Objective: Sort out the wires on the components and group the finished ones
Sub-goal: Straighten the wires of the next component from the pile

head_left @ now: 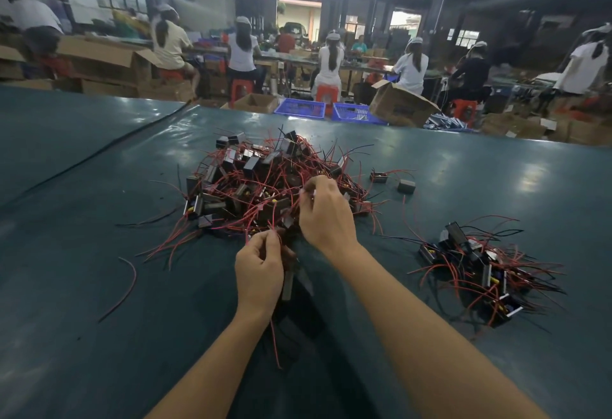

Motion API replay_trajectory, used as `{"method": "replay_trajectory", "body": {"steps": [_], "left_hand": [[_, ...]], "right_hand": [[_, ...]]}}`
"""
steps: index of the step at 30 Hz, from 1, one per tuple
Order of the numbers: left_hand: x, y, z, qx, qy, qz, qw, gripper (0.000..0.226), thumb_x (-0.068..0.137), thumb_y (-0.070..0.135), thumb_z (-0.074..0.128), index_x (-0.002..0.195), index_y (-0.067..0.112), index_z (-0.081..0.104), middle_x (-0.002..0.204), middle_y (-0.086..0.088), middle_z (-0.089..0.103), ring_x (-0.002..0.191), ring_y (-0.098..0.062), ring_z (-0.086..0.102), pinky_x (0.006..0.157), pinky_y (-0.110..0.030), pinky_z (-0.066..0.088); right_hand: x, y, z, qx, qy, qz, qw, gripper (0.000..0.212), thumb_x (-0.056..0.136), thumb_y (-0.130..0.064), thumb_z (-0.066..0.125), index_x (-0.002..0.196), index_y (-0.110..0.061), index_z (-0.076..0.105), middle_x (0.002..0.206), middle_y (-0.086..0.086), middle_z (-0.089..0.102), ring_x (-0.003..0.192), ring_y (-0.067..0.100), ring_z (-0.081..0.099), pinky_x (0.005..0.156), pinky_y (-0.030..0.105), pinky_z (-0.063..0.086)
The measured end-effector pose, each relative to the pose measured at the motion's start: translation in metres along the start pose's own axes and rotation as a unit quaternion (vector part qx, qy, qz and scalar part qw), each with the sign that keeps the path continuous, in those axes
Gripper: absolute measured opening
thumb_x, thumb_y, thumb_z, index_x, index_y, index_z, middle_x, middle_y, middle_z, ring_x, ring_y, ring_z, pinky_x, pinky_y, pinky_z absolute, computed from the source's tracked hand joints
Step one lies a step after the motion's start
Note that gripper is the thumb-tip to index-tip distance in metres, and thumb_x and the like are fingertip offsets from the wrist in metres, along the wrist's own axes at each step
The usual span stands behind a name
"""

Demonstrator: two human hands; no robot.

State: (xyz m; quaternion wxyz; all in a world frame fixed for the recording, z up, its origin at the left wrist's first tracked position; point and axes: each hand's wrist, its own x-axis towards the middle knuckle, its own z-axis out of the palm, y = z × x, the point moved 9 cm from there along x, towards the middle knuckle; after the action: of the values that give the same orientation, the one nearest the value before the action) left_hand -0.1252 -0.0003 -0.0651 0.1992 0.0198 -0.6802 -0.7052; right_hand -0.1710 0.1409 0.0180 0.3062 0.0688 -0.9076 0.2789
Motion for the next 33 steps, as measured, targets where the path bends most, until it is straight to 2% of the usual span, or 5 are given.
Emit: {"method": "replay_trajectory", "body": {"steps": [7, 13, 18, 23, 33], "left_hand": [[-0.003, 0.005, 0.009, 0.017, -0.041, 0.025, 0.999, 0.03, 0.1, 0.02, 0.051, 0.077, 0.009, 0.067, 0.05, 0.007, 0.056, 0.048, -0.004, 0.049, 0.051, -0.021, 0.044], [-0.005, 0.005, 0.012, 0.023, -0.056, 0.029, 0.998, 0.023, 0.101, 0.019, 0.05, 0.085, 0.014, 0.067, 0.056, 0.006, 0.061, 0.054, -0.004, 0.056, 0.056, -0.022, 0.051], [-0.005, 0.004, 0.012, -0.014, -0.058, 0.02, 0.998, 0.018, 0.102, 0.019, 0.047, 0.096, 0.012, 0.063, 0.065, 0.0, 0.066, 0.06, -0.007, 0.062, 0.055, -0.023, 0.053], [-0.009, 0.01, 0.011, -0.032, -0.06, 0.029, 0.997, 0.024, 0.102, 0.022, 0.046, 0.092, 0.006, 0.06, 0.059, 0.003, 0.063, 0.052, -0.007, 0.057, 0.049, -0.02, 0.051], [-0.035, 0.09, -0.007, -0.054, -0.013, 0.233, 0.971, 0.014, 0.101, 0.019, 0.047, 0.091, 0.02, 0.057, 0.063, -0.005, 0.061, 0.042, -0.01, 0.055, 0.041, -0.015, 0.044]], "right_hand": [[-0.043, 0.043, -0.031, 0.171, 0.001, 0.099, 0.98, 0.015, 0.093, -0.019, 0.062, 0.084, -0.028, 0.053, 0.091, -0.002, 0.063, 0.082, 0.009, 0.061, 0.076, 0.025, 0.054], [-0.076, 0.08, -0.054, 0.259, 0.037, 0.208, 0.943, 0.031, 0.084, -0.029, 0.072, 0.101, -0.035, 0.047, 0.089, -0.007, 0.068, 0.076, 0.001, 0.064, 0.063, 0.009, 0.046], [-0.093, 0.085, -0.073, 0.35, 0.108, 0.223, 0.904, 0.015, 0.092, -0.015, 0.061, 0.101, -0.027, 0.058, 0.096, 0.001, 0.065, 0.091, 0.016, 0.066, 0.074, 0.031, 0.055], [-0.101, 0.08, -0.089, 0.47, 0.136, 0.197, 0.85, 0.028, 0.086, -0.019, 0.04, 0.089, -0.009, 0.067, 0.089, 0.008, 0.065, 0.077, 0.012, 0.059, 0.053, 0.019, 0.043], [-0.119, 0.072, -0.073, 0.302, 0.026, 0.169, 0.938, 0.04, 0.083, 0.01, 0.058, 0.096, -0.025, 0.07, 0.106, -0.007, 0.061, 0.091, -0.004, 0.059, 0.069, 0.011, 0.049]]}}
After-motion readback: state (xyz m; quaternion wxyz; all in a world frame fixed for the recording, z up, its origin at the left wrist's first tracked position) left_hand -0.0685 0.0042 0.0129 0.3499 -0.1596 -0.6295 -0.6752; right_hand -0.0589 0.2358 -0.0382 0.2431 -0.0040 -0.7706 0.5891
